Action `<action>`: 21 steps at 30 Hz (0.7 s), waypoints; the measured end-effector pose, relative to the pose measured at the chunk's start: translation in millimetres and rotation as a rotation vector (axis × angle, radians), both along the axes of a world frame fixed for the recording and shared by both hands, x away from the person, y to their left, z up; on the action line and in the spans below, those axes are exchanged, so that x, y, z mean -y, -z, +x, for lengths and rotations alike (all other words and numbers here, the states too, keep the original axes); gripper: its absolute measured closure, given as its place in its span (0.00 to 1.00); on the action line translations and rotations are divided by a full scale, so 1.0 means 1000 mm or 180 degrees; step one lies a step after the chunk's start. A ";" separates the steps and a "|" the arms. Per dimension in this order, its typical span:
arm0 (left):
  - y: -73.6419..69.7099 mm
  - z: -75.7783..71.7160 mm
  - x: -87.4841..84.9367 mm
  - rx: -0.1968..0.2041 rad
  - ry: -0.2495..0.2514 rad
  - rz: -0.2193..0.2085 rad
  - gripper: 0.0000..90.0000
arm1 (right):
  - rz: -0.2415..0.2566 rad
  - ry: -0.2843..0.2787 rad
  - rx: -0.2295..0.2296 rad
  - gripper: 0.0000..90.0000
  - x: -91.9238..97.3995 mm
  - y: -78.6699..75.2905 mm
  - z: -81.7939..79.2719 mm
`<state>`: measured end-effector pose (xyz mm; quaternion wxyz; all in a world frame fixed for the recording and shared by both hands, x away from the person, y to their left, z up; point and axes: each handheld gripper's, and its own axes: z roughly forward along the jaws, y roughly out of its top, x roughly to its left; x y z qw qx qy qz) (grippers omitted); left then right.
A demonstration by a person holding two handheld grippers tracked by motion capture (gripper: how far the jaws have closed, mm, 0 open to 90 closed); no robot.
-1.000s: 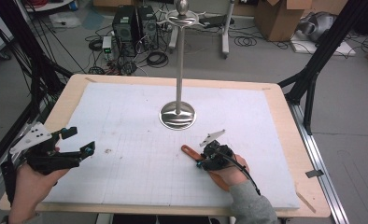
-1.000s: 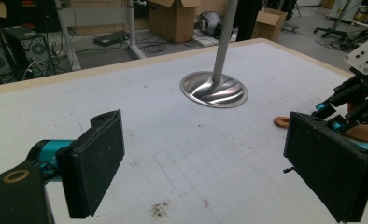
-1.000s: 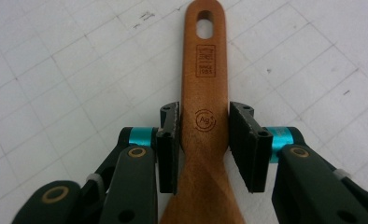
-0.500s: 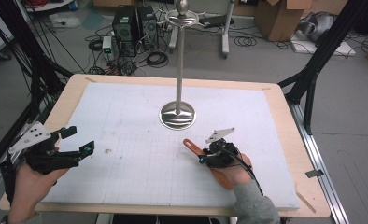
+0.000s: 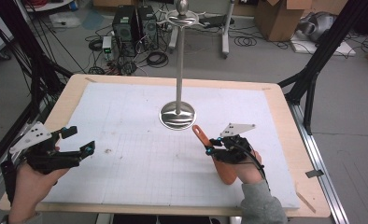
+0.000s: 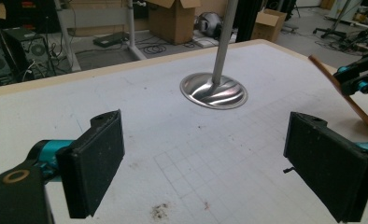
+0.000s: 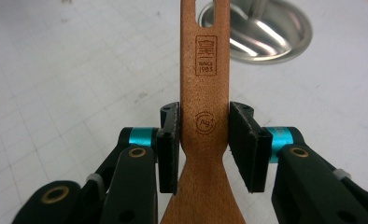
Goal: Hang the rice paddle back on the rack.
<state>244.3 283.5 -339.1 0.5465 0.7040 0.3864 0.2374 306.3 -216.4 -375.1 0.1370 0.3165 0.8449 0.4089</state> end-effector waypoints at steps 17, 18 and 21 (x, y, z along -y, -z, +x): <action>0.000 0.000 0.000 -0.0011 0.0012 0.0008 0.14 | 0.0289 0.0144 0.0267 0.72 0.015 -0.019 -0.008; 0.000 0.000 0.000 -0.0011 0.0012 0.0008 0.14 | 0.0300 0.0147 0.0279 0.72 0.016 -0.020 -0.009; 0.000 0.000 0.001 -0.0011 0.0015 0.0011 0.14 | 0.0323 0.0153 0.0315 0.72 0.017 -0.022 -0.009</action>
